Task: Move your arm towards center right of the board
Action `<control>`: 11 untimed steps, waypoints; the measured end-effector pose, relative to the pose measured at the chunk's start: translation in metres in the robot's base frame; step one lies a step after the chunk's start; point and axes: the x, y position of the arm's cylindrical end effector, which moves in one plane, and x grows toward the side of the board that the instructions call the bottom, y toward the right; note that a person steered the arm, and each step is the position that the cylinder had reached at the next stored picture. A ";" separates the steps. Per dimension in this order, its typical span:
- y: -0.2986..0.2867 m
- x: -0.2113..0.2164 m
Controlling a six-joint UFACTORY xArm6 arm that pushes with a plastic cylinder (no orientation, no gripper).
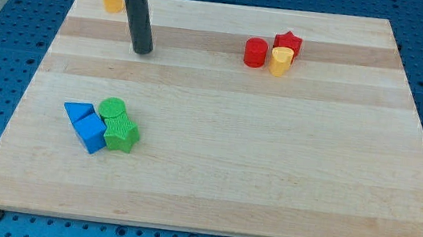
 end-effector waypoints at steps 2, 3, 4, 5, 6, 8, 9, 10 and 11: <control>0.003 0.028; 0.034 0.052; 0.068 0.060; 0.110 0.082; 0.170 0.105; 0.280 0.116; 0.324 0.100; 0.331 0.074; 0.335 0.035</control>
